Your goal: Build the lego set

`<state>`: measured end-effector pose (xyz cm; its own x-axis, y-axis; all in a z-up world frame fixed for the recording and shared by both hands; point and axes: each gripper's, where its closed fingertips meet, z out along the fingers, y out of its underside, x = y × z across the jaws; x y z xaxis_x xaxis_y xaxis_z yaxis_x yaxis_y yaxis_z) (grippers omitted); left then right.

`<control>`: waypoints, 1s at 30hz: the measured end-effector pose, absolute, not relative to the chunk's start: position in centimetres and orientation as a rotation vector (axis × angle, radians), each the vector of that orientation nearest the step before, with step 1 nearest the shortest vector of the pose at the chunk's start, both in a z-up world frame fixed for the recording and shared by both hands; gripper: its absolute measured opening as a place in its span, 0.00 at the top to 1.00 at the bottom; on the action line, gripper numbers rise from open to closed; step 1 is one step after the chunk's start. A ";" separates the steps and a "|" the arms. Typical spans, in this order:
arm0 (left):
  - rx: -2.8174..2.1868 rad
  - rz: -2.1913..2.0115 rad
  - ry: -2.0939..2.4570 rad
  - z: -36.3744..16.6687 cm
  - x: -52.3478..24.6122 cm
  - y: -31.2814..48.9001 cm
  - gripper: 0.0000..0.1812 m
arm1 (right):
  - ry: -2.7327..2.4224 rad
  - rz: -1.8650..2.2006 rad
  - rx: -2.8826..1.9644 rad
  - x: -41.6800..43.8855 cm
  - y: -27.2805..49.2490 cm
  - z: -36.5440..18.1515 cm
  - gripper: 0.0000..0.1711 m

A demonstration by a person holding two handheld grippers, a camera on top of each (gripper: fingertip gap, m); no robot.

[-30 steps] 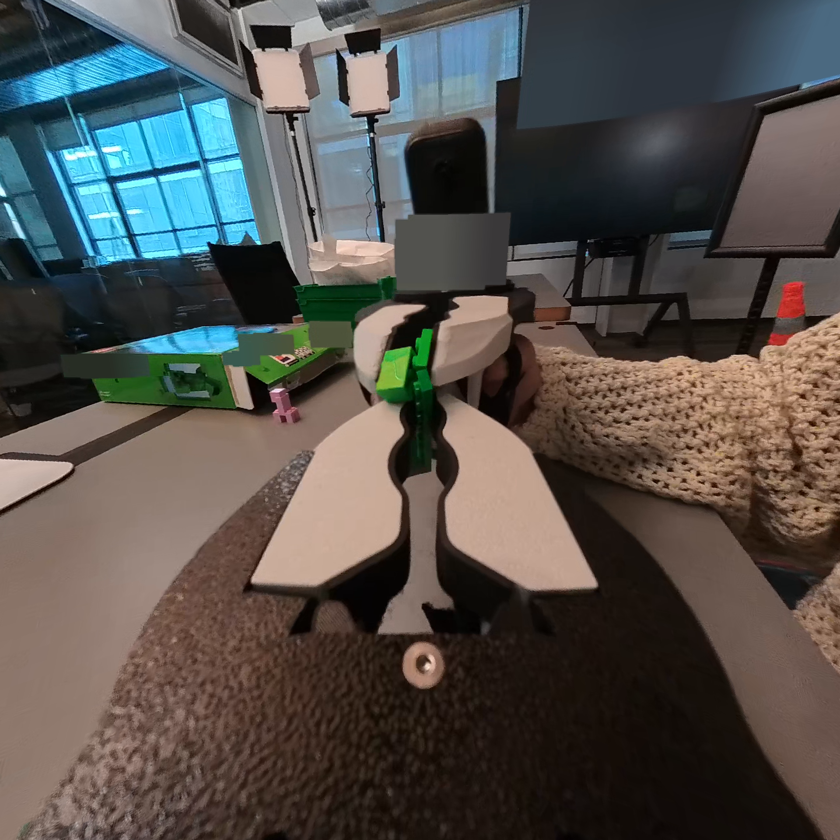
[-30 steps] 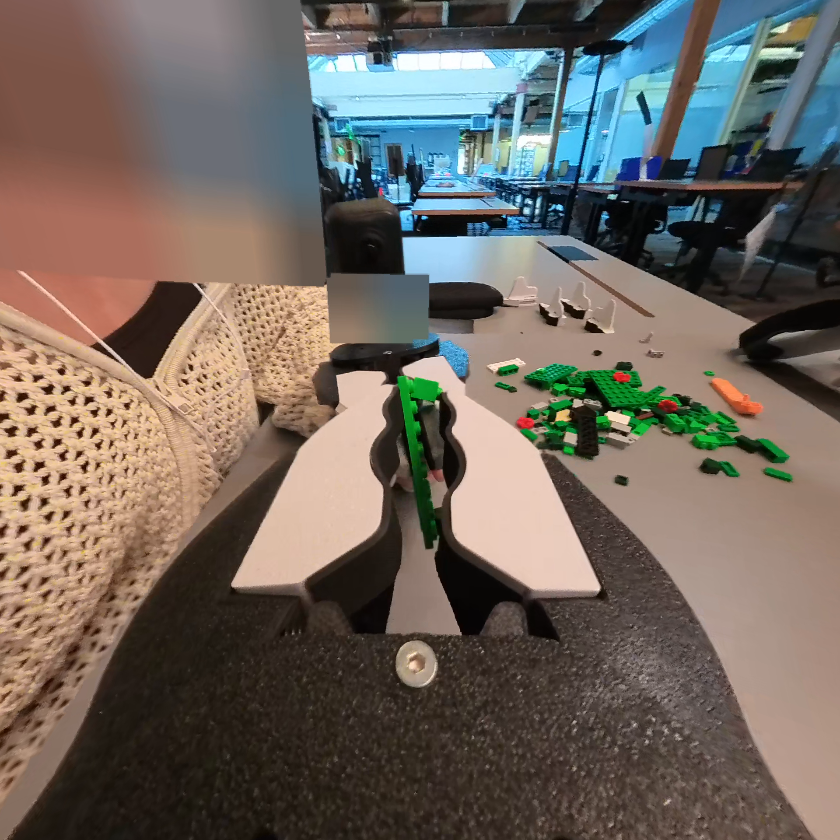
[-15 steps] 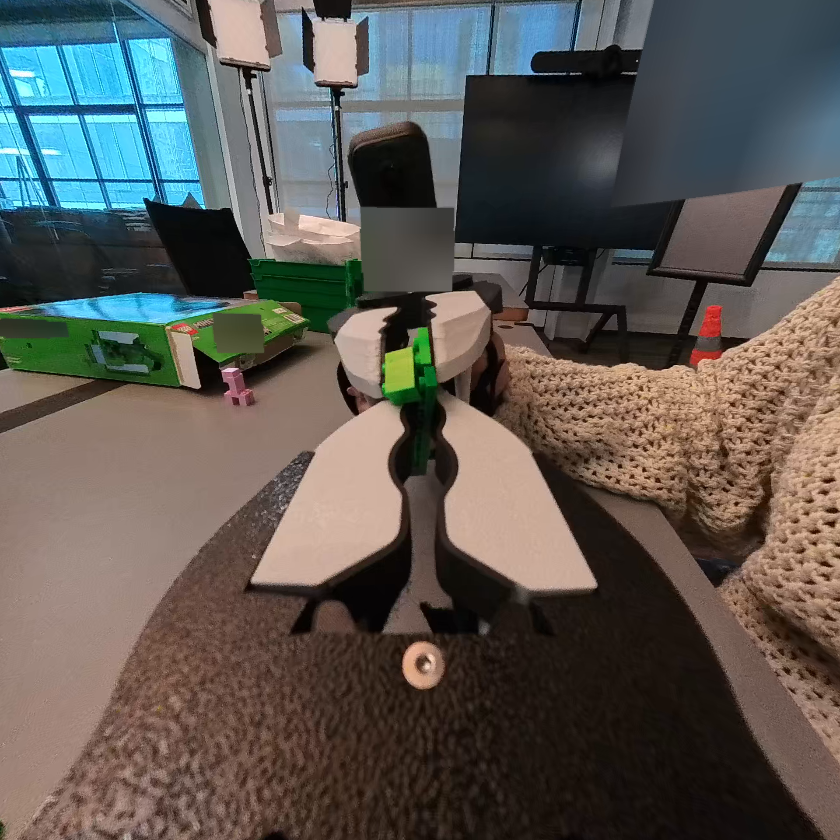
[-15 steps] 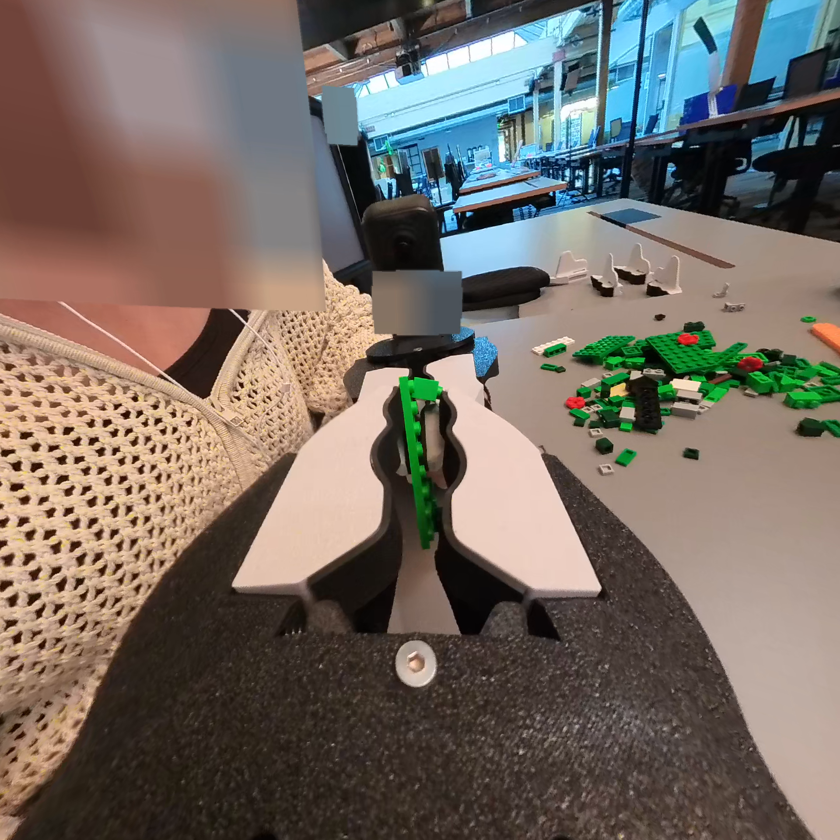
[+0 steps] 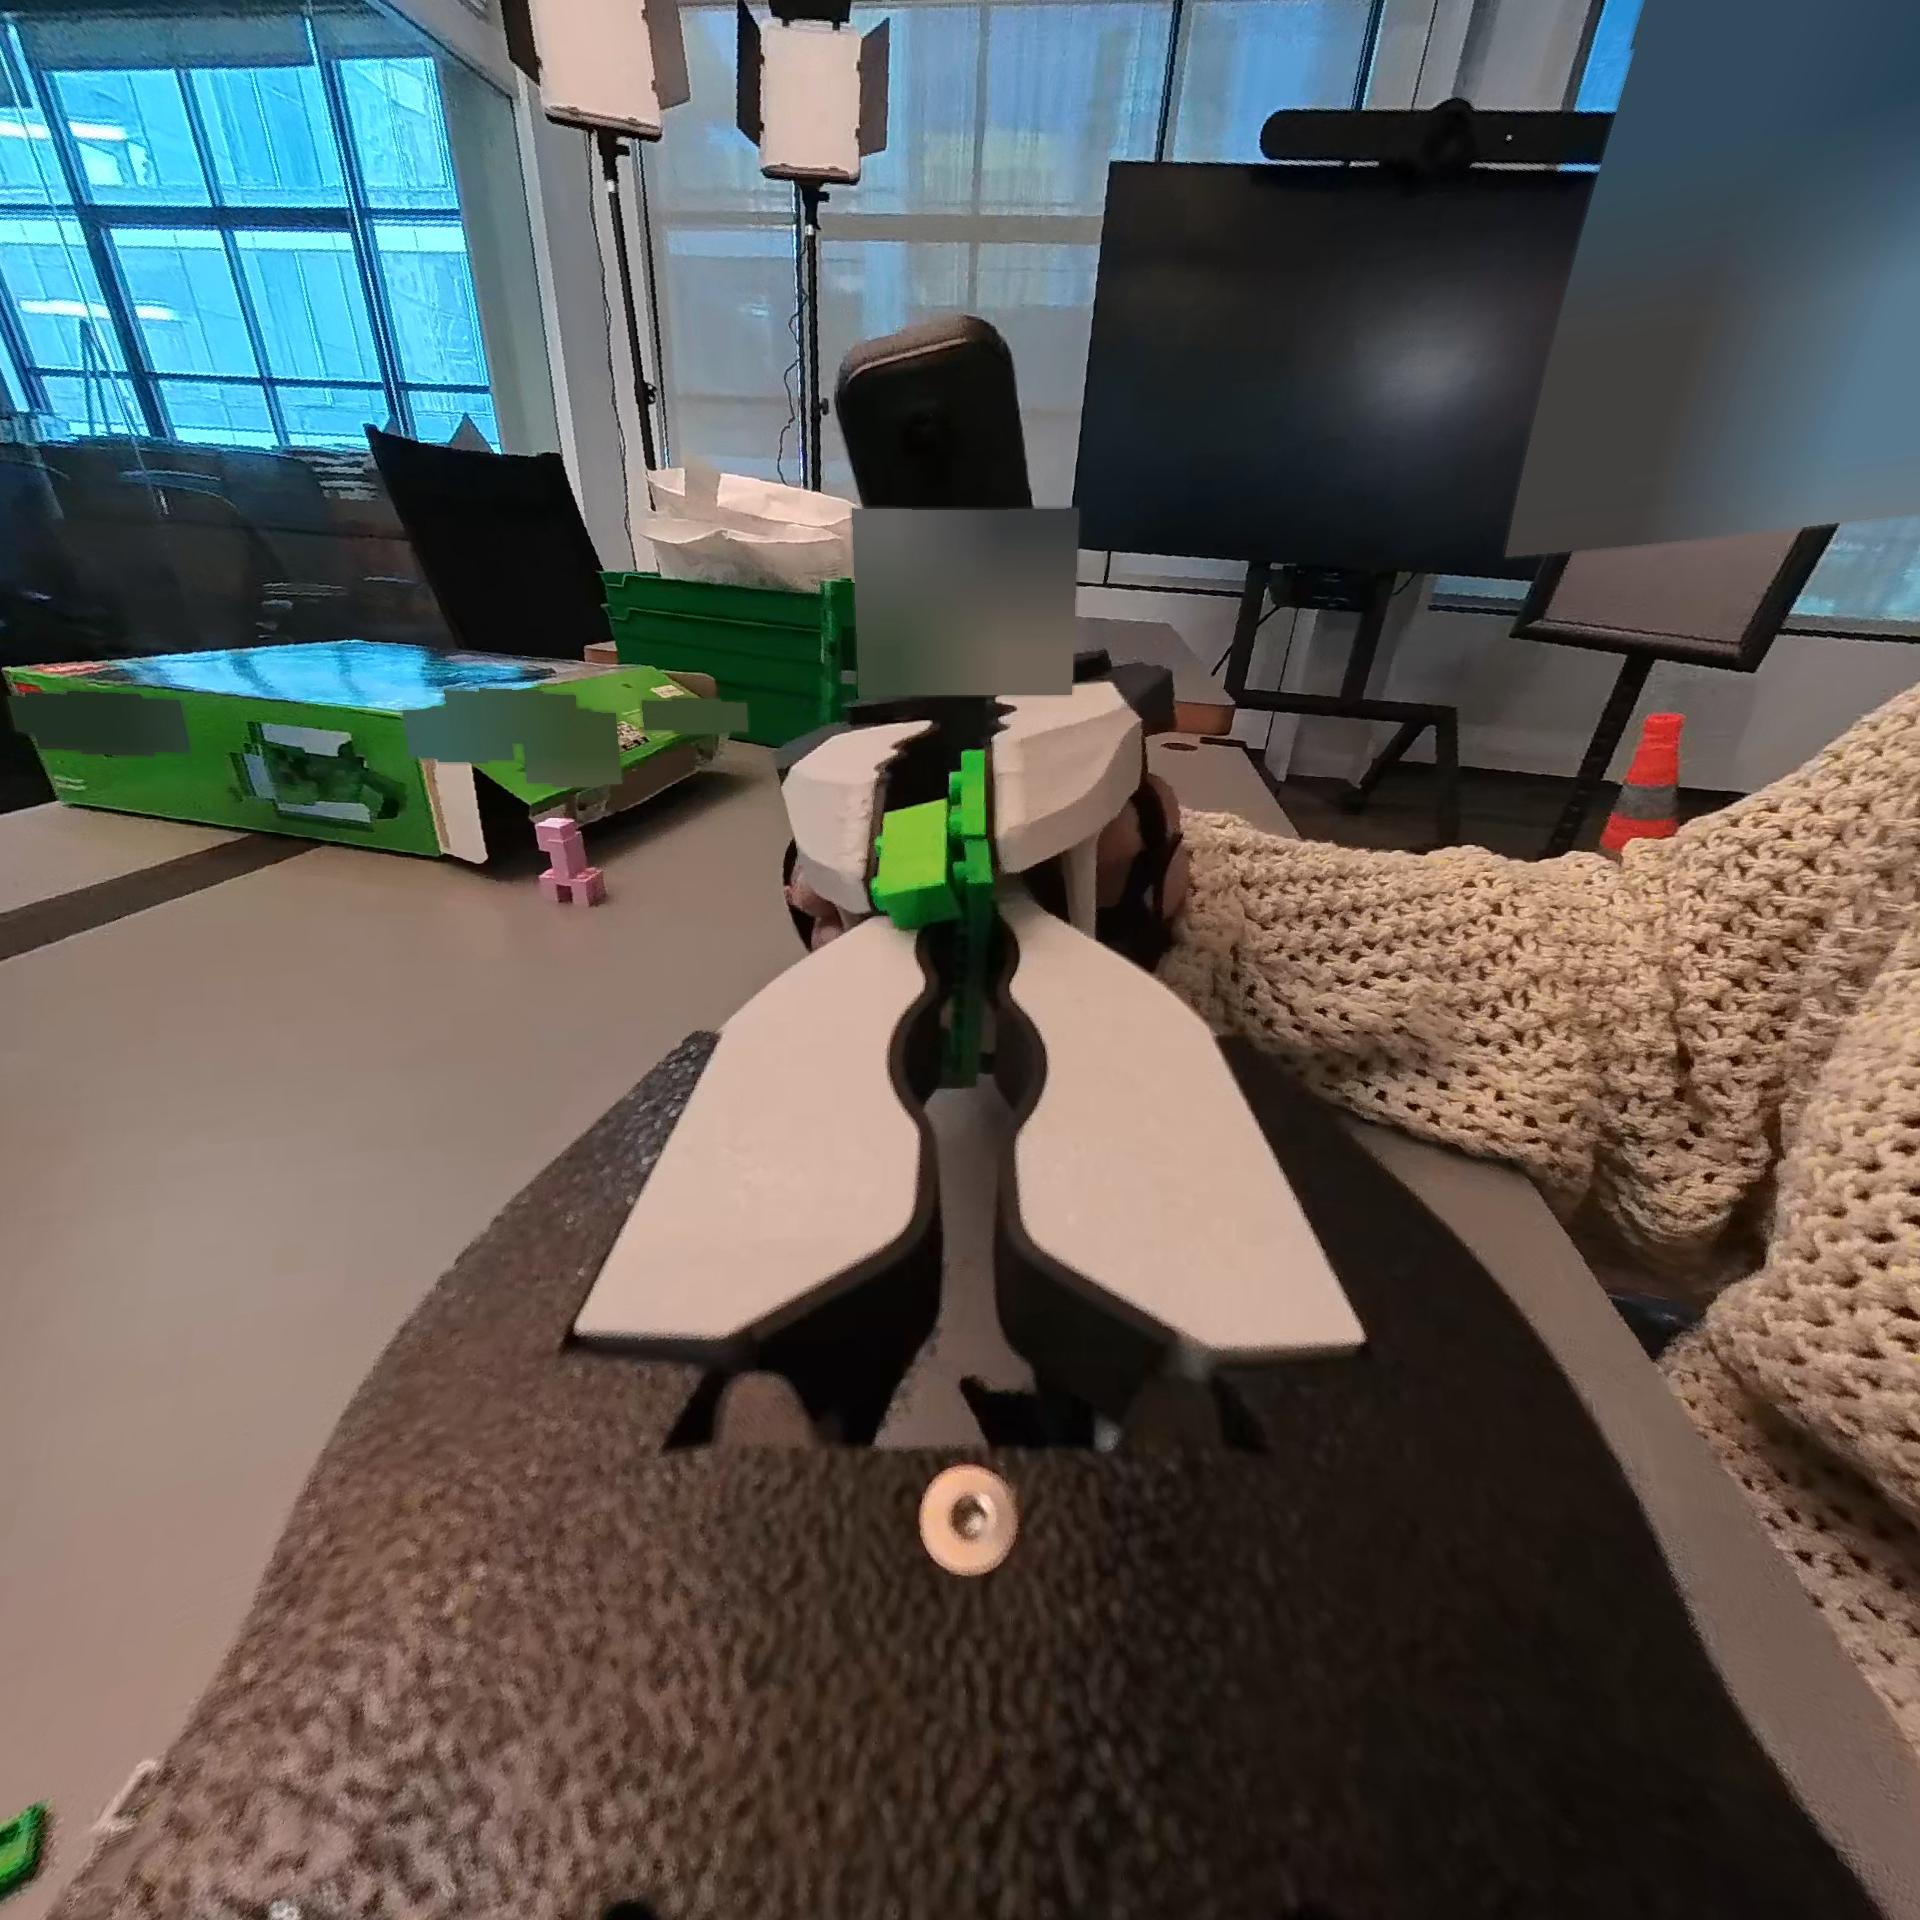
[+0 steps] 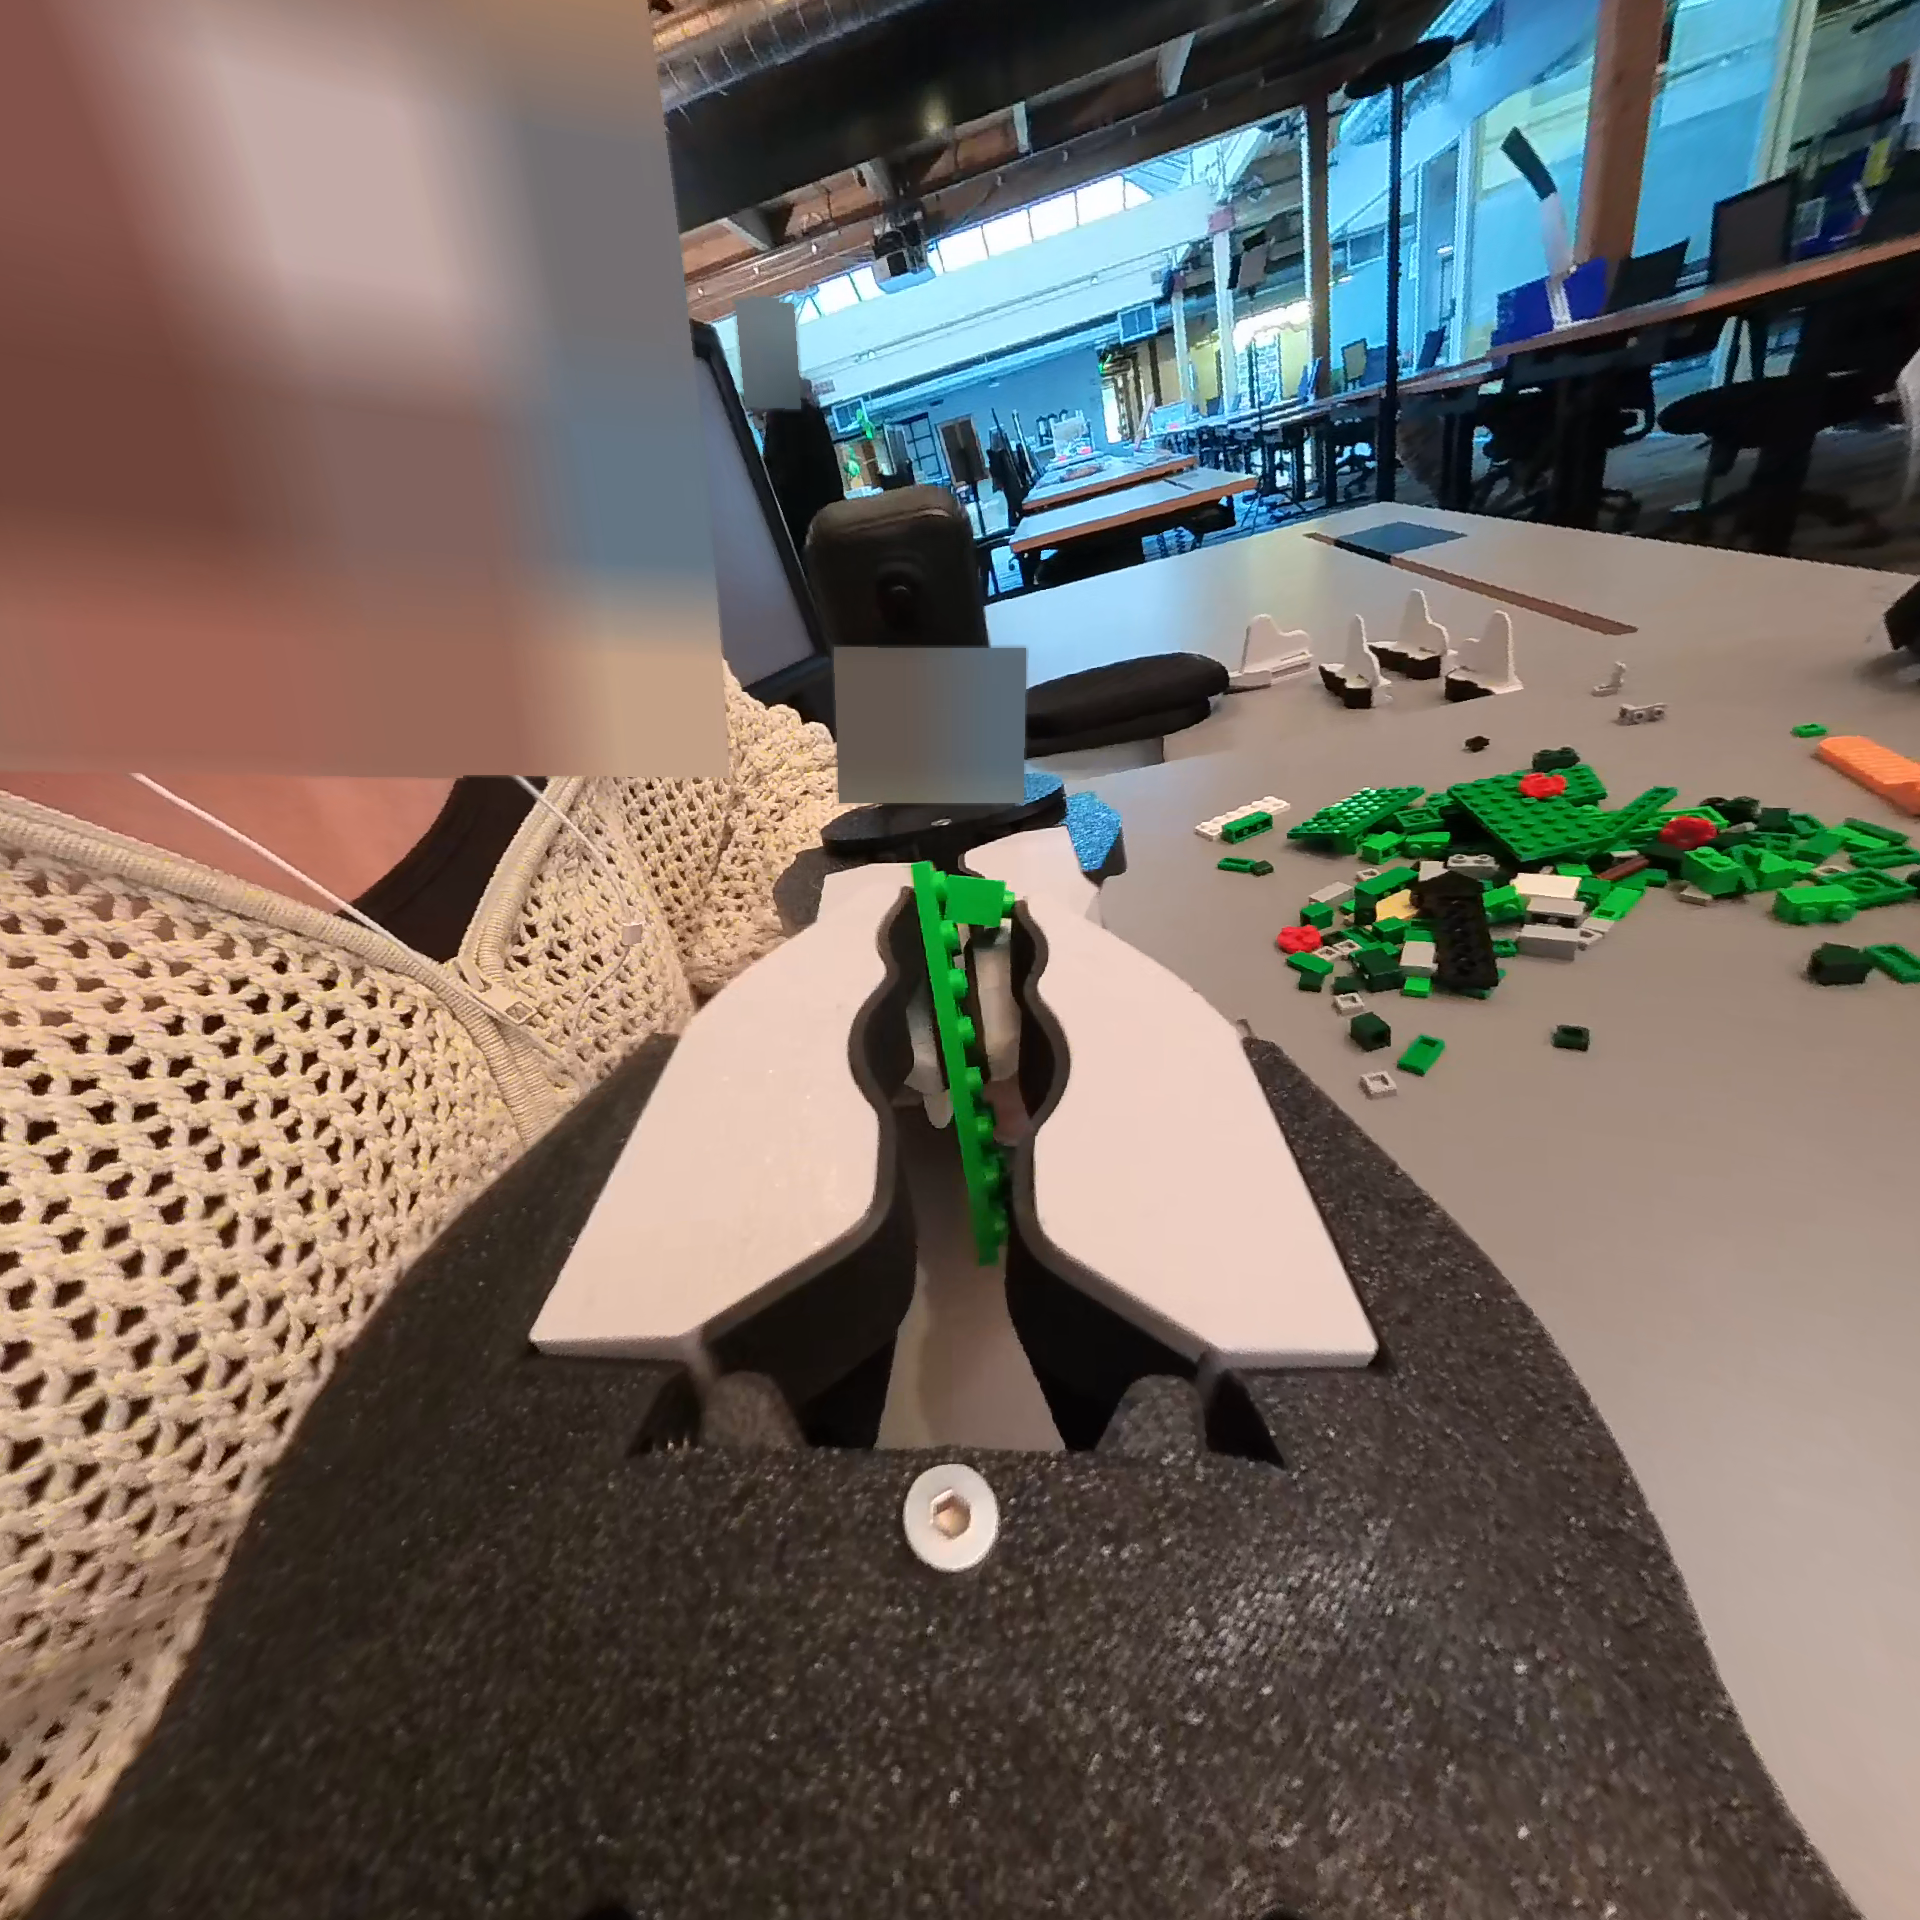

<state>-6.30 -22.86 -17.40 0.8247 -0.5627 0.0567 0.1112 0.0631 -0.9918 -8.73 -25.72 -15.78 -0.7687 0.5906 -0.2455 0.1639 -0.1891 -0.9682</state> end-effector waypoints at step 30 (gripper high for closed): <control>-1.325 -0.519 0.444 -16.5 -5.5 -23.9 0.98 | -1.803 2.076 -0.723 -7.8 -26.9 -15.4 0.91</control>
<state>-5.48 -23.90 -16.53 0.8067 -0.5908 -0.0122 0.1037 0.1620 -0.9813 -7.79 -26.85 -15.35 -0.8294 0.5300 -0.1765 0.1007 -0.1690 -0.9805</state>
